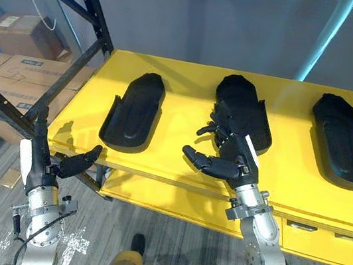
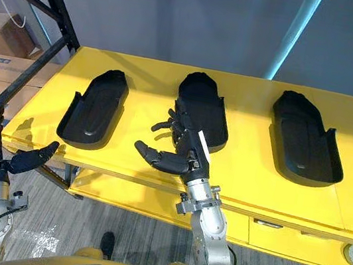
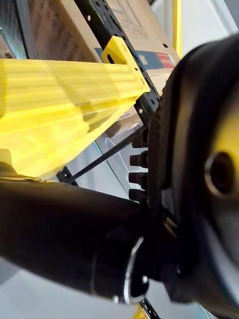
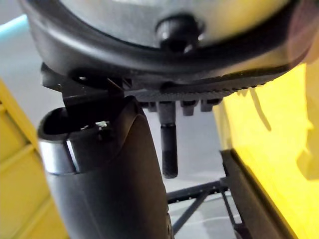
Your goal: Walk over and take three plastic housings, then place them on the shelf
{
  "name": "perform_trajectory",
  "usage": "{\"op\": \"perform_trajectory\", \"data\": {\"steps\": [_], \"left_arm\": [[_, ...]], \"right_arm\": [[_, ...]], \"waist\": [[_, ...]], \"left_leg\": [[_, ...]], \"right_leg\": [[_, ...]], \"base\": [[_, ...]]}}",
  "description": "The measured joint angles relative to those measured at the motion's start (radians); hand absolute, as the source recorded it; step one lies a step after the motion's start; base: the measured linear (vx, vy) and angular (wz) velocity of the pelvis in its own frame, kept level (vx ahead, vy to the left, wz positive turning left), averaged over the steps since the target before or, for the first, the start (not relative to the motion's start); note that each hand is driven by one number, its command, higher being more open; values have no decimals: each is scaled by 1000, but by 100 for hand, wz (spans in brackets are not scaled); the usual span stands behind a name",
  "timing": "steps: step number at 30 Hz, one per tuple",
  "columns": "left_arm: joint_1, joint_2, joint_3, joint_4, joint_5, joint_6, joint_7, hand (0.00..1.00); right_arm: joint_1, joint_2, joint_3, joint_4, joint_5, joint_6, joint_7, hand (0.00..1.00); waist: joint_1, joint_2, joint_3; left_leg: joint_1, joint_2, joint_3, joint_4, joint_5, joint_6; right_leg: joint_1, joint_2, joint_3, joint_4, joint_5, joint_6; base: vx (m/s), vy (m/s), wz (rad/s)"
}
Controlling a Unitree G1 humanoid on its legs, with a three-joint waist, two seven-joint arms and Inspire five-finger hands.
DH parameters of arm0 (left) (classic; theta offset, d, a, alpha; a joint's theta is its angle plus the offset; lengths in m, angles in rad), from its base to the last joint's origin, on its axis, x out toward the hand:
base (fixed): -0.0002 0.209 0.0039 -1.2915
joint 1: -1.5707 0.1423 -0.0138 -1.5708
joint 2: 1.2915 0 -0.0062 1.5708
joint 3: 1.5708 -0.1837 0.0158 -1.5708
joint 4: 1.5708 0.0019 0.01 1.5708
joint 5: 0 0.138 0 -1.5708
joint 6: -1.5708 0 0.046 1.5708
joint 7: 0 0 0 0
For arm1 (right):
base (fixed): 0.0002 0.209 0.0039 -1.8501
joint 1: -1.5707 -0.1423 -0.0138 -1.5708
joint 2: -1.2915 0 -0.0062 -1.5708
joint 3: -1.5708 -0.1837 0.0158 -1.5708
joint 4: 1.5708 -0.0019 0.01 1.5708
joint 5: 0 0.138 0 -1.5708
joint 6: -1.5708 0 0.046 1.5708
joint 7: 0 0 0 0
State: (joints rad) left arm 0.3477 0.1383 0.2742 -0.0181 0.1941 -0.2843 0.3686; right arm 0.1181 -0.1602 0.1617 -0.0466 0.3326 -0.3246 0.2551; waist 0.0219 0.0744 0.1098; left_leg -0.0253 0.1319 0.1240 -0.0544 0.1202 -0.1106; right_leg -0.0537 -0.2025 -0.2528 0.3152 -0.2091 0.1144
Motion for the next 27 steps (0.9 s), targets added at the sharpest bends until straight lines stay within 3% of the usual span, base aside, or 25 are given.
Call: {"op": "perform_trajectory", "data": {"steps": [5, 27], "left_arm": [[-47, 0, 16, 67, -48, -25, 11, 100], [-86, -4, -22, 151, -149, -60, 8, 100]], "right_arm": [[19, 2, -31, -1, 7, -26, 20, 100], [35, 1, -35, 0, 36, -15, 50, 100]], "waist": [[-5, 0, 0], [-43, 4, 5]], "left_leg": [[2, 2, 15, 0, -4, 1], [34, 1, 60, 2, -22, -2]], "right_leg": [[1, 5, 15, -22, 16, 2], [8, 9, 61, -38, 29, 7]], "base": [[11, 12, -8], [-3, 7, -6]]}}
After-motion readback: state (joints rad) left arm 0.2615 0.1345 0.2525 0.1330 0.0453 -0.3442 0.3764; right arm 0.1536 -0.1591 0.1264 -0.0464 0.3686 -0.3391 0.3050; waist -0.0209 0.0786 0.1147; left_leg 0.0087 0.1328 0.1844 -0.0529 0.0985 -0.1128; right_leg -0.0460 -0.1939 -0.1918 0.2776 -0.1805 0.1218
